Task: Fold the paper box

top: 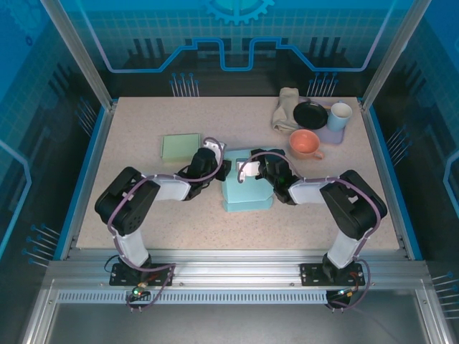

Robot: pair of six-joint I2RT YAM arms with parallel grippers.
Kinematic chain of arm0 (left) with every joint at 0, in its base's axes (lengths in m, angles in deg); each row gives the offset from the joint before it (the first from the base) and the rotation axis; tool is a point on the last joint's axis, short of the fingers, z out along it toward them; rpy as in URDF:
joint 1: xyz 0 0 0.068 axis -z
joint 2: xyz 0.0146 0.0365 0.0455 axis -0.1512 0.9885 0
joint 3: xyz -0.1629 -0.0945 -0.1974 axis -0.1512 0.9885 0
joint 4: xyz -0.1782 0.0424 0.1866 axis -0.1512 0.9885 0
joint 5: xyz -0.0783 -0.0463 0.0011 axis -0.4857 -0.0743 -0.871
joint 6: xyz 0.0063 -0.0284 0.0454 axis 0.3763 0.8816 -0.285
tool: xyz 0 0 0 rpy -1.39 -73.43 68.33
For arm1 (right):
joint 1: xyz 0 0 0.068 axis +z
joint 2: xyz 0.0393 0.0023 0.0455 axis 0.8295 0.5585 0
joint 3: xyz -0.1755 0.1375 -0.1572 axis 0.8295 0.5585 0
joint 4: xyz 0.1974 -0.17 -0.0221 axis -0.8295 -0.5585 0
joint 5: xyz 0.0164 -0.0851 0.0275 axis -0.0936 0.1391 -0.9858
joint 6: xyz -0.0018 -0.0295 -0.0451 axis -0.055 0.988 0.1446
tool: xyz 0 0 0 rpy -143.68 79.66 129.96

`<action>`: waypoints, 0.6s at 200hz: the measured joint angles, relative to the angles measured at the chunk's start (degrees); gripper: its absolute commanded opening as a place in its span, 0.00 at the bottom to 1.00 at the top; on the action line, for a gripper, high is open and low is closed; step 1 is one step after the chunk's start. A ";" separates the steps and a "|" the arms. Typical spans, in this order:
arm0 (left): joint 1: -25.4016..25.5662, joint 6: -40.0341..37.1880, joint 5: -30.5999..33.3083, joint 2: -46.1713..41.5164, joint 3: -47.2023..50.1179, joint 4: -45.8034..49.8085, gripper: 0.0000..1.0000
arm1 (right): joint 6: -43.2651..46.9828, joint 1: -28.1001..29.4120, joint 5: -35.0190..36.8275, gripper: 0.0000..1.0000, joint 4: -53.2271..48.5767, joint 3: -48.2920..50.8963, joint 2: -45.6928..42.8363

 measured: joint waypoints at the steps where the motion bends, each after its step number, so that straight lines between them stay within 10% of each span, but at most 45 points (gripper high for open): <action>1: 0.04 0.02 0.20 0.00 0.00 0.04 0.32 | -0.04 0.00 0.00 0.00 -0.04 -0.02 -0.02; 120: 6.71 7.54 30.93 1.36 -7.37 13.77 0.11 | -6.08 1.53 0.09 0.00 -4.44 -4.11 0.61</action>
